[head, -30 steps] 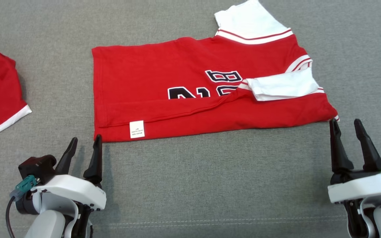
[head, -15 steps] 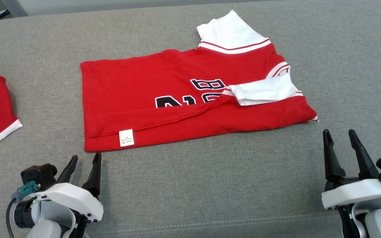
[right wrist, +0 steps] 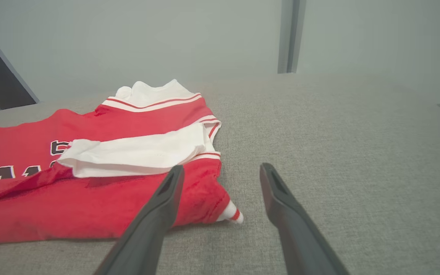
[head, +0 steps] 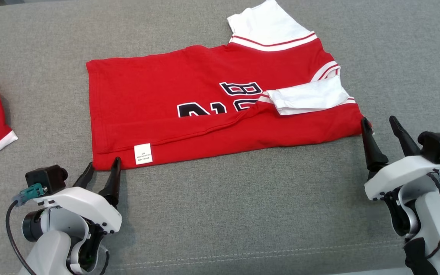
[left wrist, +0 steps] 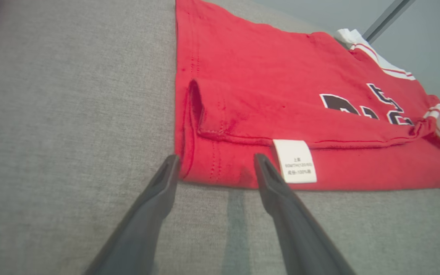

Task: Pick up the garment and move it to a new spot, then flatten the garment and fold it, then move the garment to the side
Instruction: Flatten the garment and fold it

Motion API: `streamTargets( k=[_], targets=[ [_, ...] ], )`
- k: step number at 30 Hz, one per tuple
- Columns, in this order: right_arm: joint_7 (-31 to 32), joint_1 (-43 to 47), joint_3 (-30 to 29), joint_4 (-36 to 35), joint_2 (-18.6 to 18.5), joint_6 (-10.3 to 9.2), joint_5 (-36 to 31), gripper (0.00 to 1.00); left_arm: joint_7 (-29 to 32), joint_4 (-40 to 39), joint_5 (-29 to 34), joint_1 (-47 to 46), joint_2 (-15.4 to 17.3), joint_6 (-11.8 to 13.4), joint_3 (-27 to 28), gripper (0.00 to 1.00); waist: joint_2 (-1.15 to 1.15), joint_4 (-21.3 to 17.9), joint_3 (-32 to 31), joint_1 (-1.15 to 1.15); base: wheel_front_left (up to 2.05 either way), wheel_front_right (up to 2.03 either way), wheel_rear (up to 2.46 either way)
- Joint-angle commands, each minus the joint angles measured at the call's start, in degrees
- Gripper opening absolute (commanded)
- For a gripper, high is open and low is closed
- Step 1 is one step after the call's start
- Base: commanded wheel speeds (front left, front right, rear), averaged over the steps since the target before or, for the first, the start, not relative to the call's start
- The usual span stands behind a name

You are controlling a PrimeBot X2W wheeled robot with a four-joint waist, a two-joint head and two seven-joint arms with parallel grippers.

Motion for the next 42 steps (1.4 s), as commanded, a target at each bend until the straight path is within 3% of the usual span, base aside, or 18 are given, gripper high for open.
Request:
streamTargets(
  k=[1, 5, 6, 7, 8, 9, 10, 12, 13, 29, 36, 42],
  targets=[
    [0.98, -1.78, 2.06, 0.56, -0.71, 0.25, 0.97, 1.00, 0.38, -0.47, -0.77, -2.86, 1.17, -0.76, 1.99, 1.00, 0.00, 0.20, 0.54, 0.00, 0.00, 0.00, 0.00],
    [4.12, -4.21, 3.70, 4.56, -0.86, 0.25, 3.09, 1.00, 1.65, 1.23, -1.98, -4.21, 0.79, -1.65, 1.83, 1.00, 0.00, 0.46, 1.16, 0.00, 0.00, 0.00, 0.00],
    [5.14, -4.80, 4.26, 5.72, -0.97, 0.25, 3.80, 1.00, 2.16, 1.77, -2.54, -4.55, 0.51, -2.01, 1.76, 0.92, 0.00, 0.57, 1.31, 0.00, 0.00, 0.00, 0.00],
    [6.86, -5.81, 5.04, 7.48, -0.99, 0.25, 5.56, 1.00, 2.88, 2.61, -3.36, -5.12, 0.25, -2.71, 1.64, 0.37, 0.00, 0.68, 1.62, 0.00, 0.00, 0.00, 0.00],
    [7.37, -6.25, 5.31, 8.20, -1.19, 0.25, 6.07, 1.00, 3.13, 2.99, -3.81, -5.31, 0.10, -3.04, 1.67, 0.07, 0.00, 0.71, 1.74, 0.00, 0.00, 0.00, 0.00],
    [8.24, -6.52, 5.74, 8.97, -1.30, 0.25, 6.68, 1.00, 3.21, 3.30, -4.19, -5.48, 0.00, -3.38, 1.72, 0.00, 0.00, 0.73, 1.84, 0.00, 0.00, 0.00, 0.00],
    [8.87, -6.74, 6.17, 9.41, -1.33, 0.25, 7.52, 0.66, 3.34, 3.65, -4.24, -5.56, 0.03, -3.57, 1.59, 0.00, 0.00, 0.74, 1.92, 0.00, 0.00, 0.00, 0.00],
    [9.12, -7.14, 6.78, 9.83, -1.74, 0.25, 8.65, 0.13, 3.51, 4.03, -4.46, -5.71, 0.02, -4.02, 1.39, 0.00, 0.00, 0.76, 2.11, 0.00, 0.00, 0.00, 0.00],
    [9.78, -7.29, 7.62, 10.00, -2.00, 0.25, 10.05, 0.00, 3.62, 4.20, -4.62, -5.76, 0.08, -4.29, 1.28, 0.00, 0.00, 0.73, 2.24, 0.00, 0.00, 0.00, 0.00],
    [11.34, -2.78, 9.52, 3.30, -6.56, 0.25, 16.84, 0.00, 5.77, -3.43, -5.41, -1.67, 2.99, -3.73, 1.56, 0.00, 0.00, 1.59, 1.53, 0.00, 0.00, 0.00, 0.00],
    [13.22, 7.03, 6.46, -5.94, -7.21, 0.25, 17.80, 0.00, 6.69, -9.08, -6.12, 4.60, 4.44, -1.86, 2.49, 0.00, 0.00, 1.90, 0.83, 0.00, 0.00, 0.00, 0.00],
    [16.68, 19.92, 0.60, -16.75, -3.89, 0.25, 15.33, 0.00, 7.49, -13.96, -8.01, 13.21, 4.86, 0.72, 4.05, 0.00, 0.00, 1.77, -0.55, 0.00, 0.00, 0.00, 0.00]
  ],
)
